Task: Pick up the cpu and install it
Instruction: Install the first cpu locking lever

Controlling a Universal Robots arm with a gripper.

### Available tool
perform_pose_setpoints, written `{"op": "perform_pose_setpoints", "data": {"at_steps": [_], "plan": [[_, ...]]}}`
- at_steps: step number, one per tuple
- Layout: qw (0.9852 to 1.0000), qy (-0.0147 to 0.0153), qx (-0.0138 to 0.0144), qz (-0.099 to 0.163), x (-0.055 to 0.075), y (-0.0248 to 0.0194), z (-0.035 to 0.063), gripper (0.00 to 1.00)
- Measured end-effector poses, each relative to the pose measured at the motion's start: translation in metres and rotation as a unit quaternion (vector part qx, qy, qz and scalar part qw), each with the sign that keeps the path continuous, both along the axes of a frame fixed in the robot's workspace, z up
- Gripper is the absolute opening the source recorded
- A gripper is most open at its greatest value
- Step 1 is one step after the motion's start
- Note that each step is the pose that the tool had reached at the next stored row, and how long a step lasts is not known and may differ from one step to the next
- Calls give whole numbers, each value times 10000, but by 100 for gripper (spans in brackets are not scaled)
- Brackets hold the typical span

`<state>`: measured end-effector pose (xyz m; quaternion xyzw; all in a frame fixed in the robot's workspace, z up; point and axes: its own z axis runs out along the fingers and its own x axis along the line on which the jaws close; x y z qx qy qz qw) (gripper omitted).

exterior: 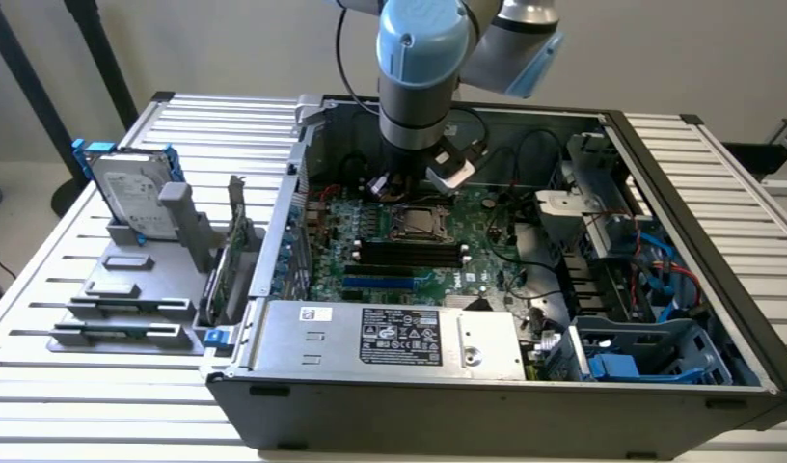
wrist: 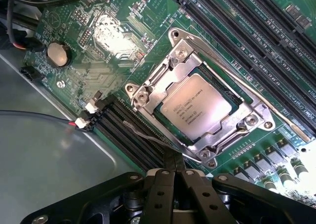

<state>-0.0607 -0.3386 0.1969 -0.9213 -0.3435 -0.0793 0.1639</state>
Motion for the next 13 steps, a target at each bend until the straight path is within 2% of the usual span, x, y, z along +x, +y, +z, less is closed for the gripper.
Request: {"op": "perform_pose_setpoints", "data": {"at_steps": [13], "plan": [[10000, 0, 0, 14, 33, 0, -26, 11]]}}
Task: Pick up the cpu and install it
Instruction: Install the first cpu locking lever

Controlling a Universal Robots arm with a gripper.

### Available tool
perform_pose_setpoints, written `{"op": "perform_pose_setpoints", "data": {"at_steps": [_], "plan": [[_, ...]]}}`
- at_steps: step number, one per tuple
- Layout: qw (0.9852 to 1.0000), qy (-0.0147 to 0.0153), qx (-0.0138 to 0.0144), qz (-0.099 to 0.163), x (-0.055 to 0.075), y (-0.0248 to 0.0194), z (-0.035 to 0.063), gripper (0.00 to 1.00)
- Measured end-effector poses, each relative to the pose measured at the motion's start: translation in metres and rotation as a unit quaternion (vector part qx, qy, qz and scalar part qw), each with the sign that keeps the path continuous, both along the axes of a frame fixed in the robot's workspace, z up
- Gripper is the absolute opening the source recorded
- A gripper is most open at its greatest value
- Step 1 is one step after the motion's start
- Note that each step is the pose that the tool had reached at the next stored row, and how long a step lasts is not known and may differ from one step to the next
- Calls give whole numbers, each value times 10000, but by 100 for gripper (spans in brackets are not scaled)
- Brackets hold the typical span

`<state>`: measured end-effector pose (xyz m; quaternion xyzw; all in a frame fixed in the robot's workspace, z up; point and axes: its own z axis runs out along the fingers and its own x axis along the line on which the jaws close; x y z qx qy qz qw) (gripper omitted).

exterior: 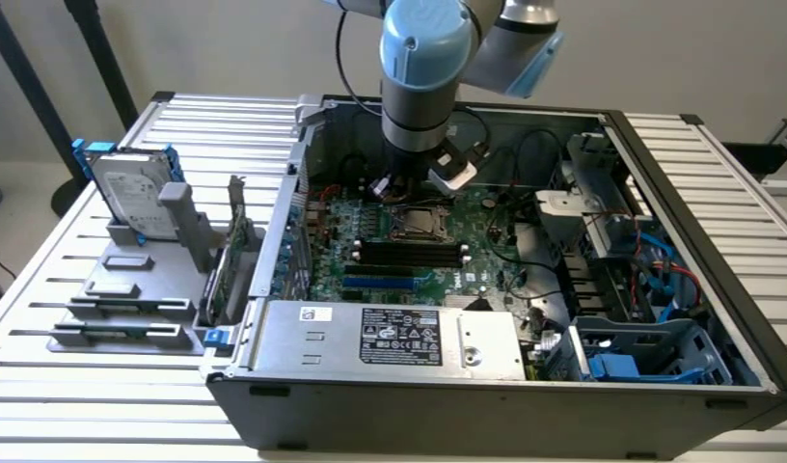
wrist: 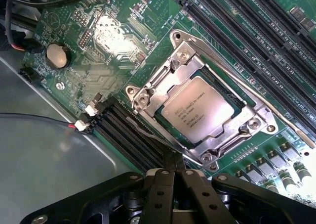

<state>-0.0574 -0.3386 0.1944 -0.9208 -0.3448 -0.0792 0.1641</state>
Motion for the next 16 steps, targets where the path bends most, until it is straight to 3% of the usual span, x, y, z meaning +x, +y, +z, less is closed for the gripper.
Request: {"op": "perform_pose_setpoints", "data": {"at_steps": [16], "plan": [[10000, 0, 0, 10, 74, 0, -6, 11]]}}
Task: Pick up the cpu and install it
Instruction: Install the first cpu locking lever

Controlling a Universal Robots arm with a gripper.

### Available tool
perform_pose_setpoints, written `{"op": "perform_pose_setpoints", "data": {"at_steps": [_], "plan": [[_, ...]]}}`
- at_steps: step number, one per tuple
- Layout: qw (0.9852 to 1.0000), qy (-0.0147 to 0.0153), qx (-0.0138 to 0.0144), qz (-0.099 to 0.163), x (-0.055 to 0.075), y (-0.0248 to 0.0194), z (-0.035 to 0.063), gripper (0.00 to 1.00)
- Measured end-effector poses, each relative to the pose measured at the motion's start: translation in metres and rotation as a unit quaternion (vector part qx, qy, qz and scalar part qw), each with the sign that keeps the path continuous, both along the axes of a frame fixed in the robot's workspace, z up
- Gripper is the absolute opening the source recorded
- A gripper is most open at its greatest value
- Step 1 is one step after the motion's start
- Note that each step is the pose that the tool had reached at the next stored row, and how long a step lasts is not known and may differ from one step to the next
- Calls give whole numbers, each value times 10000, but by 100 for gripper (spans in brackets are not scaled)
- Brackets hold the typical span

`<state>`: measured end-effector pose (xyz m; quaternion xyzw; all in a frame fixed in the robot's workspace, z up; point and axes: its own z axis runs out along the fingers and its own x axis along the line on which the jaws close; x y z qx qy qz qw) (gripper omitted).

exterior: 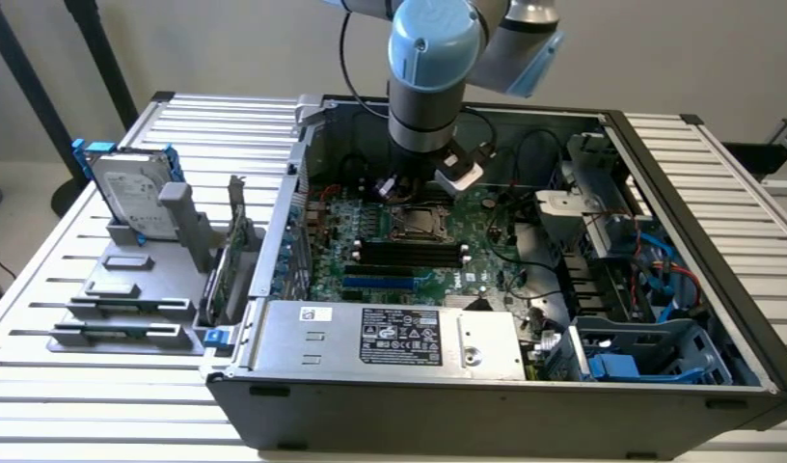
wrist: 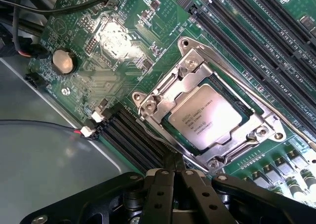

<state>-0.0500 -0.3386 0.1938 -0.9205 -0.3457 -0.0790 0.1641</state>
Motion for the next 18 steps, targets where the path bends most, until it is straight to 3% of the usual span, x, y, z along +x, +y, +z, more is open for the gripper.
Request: {"op": "perform_pose_setpoints", "data": {"at_steps": [18], "plan": [[10000, 0, -9, 6, 77, 0, -5, 11]]}}
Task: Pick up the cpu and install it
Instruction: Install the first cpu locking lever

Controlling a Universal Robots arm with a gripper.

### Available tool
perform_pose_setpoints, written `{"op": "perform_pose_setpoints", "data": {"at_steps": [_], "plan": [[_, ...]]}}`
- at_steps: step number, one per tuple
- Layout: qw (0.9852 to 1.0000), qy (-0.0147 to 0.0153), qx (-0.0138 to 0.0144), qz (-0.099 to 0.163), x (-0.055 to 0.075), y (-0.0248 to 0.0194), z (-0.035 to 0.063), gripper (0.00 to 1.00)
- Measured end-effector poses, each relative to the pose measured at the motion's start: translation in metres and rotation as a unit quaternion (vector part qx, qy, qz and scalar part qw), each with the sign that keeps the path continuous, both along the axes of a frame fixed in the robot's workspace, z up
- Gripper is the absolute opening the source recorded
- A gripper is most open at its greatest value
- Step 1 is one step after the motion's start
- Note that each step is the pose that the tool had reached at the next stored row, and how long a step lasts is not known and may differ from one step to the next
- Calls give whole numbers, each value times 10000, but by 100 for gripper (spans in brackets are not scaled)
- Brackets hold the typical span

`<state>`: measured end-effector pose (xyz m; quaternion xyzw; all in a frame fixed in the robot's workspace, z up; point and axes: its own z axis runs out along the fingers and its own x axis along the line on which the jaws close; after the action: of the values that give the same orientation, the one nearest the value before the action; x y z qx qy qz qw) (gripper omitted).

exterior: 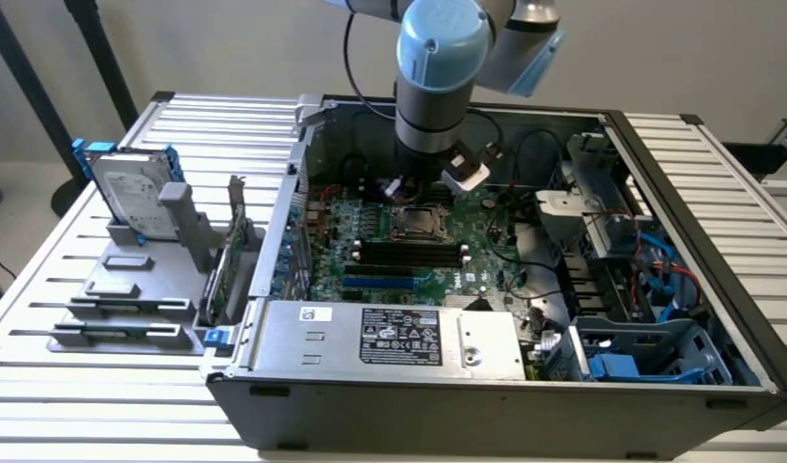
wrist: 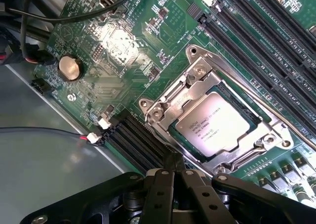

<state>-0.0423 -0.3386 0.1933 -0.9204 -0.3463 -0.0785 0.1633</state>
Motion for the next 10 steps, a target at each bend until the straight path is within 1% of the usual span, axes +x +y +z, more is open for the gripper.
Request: {"op": "perform_pose_setpoints", "data": {"at_steps": [10], "plan": [[10000, 0, -16, 1, 43, 0, -5, 11]]}}
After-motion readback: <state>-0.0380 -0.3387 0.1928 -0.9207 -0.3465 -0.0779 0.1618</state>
